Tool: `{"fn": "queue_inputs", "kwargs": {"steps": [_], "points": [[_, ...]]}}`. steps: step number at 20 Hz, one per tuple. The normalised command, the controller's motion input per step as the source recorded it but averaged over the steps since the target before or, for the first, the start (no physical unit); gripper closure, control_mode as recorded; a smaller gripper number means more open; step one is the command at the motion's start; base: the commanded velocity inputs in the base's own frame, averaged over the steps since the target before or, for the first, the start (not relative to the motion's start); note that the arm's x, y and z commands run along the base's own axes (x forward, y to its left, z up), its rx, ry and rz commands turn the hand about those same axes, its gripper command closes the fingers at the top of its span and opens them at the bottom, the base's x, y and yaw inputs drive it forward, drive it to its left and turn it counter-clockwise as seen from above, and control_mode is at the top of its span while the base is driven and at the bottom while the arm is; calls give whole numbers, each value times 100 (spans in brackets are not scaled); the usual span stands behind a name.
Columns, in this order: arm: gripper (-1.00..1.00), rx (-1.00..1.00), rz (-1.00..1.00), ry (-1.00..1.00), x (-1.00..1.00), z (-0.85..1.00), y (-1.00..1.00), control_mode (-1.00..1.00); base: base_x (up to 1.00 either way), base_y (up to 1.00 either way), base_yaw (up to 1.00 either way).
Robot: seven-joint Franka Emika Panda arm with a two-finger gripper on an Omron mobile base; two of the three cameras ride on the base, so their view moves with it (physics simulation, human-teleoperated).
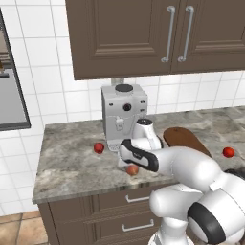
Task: Place the avocado, onion, tomato, and bell pepper on the cutting board.
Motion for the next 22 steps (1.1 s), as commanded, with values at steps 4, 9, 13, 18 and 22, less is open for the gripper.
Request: {"fn": "queue_inputs", "kwargs": {"steps": [4, 9, 13, 18, 22], "points": [[-100, 0, 0, 0, 9, -10, 0, -100, 0, 0, 0], [-100, 0, 0, 0, 3, -3, 0, -100, 0, 0, 0], [-100, 0, 0, 1, 10, 0, 0, -100, 0, 0, 0], [-100, 0, 0, 4, 0, 0, 0, -100, 0, 0, 0], [-100, 0, 0, 0, 0, -9, 0, -100, 0, 0, 0]]}}
